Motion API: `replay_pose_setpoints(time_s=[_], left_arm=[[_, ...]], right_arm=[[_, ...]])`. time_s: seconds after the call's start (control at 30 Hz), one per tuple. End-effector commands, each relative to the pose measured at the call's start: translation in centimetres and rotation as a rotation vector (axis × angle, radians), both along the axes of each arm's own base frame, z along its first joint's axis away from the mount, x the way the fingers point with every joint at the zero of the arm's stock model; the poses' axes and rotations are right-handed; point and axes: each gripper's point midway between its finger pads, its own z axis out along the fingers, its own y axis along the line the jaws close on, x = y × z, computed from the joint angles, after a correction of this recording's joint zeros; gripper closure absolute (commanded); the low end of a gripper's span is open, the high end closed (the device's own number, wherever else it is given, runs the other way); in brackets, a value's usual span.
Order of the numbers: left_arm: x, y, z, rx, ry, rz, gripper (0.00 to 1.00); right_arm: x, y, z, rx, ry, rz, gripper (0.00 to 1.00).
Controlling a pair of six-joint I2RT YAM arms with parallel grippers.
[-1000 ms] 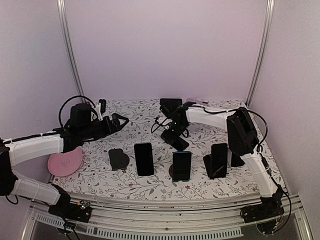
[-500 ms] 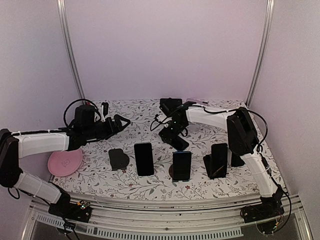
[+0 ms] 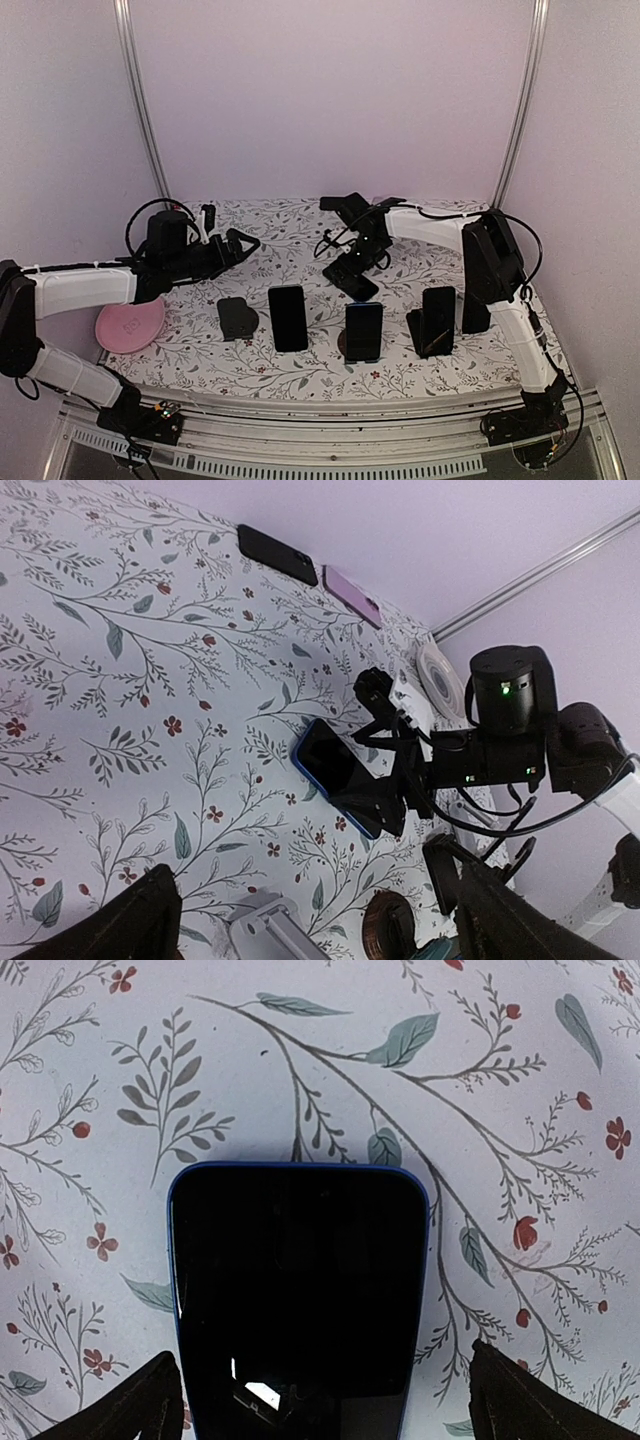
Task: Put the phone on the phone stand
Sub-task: Pick up the phone at the center of the board.
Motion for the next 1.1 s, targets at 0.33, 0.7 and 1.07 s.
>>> replay_pose_setpoints(time_s=[0.33, 0.7, 1.07], left_arm=[[0.3, -0.3, 0.2, -0.037, -0.013, -0.017, 0.04], [1.1, -0.8, -0.5, -0.066, 0.014, -0.022, 0.06], [2.5, -1.5, -2.0, -0.09, 0.049, -0.036, 0.08]], right_arm=[[-2.5, 0.7, -2.8, -0.051, 0.081, 0.033, 0.07], [-2.4, 2.0, -2.4, -0.026, 0.066, 0.027, 0.31], [0.2, 4.1, 2.6, 0.079, -0.076, -0.012, 0.32]])
